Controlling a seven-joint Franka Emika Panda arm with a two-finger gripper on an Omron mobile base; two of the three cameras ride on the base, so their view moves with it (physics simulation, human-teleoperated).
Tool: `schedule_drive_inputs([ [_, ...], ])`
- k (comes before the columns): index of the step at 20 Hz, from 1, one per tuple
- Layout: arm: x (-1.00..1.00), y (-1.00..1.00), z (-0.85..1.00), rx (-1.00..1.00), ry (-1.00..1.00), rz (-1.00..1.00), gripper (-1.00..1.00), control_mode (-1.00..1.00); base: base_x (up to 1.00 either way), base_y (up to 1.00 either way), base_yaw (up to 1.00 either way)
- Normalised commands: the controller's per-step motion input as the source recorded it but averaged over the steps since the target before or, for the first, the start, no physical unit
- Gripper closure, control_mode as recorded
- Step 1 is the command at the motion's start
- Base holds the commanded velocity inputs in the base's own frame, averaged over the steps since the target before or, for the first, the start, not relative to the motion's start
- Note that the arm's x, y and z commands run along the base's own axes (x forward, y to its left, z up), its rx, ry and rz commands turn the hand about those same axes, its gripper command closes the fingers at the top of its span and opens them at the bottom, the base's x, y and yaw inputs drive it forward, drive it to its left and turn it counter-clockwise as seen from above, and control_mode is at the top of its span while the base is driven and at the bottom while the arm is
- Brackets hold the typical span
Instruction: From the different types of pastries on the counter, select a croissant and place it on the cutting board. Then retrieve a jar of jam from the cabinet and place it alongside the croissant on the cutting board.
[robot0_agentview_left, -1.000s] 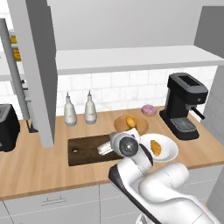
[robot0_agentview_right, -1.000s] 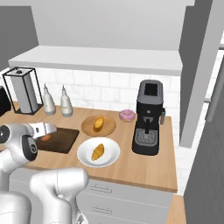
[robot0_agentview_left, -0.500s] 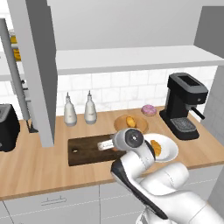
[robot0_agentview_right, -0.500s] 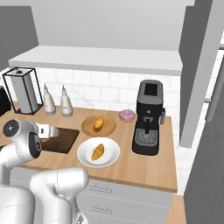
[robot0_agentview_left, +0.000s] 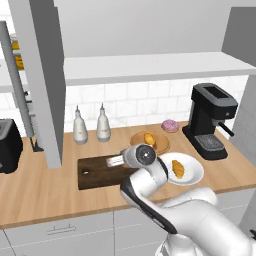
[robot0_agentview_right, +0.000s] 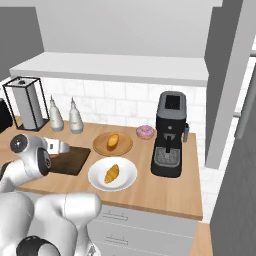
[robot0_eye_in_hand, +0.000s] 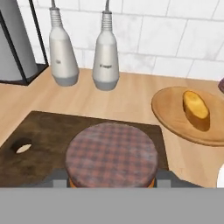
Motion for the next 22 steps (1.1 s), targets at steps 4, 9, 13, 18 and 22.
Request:
schedule_drive_inputs([
  [4, 0.32, 0.0, -0.52, 0.0, -0.01, 0.0, 1.0, -1.0, 0.0, 0.0, 0.0],
  [9, 0.32, 0.0, -0.46, 0.01, -0.11, 0.0, 1.0, -1.0, 0.0, 0.0, 0.0],
  [13, 0.17, 0.01, -0.28, 0.1, -0.12, 0.01, 1.0, -1.0, 0.0, 0.0, 0.0],
  [18, -0.01, -0.11, -0.01, 0.15, 0.0, 0.0, 1.0, -1.0, 0.0, 0.0, 0.0],
  [22, 0.0, -0.02, 0.0, 0.08, 0.0, 0.0, 1.0, -1.0, 0.0, 0.0, 0.0],
])
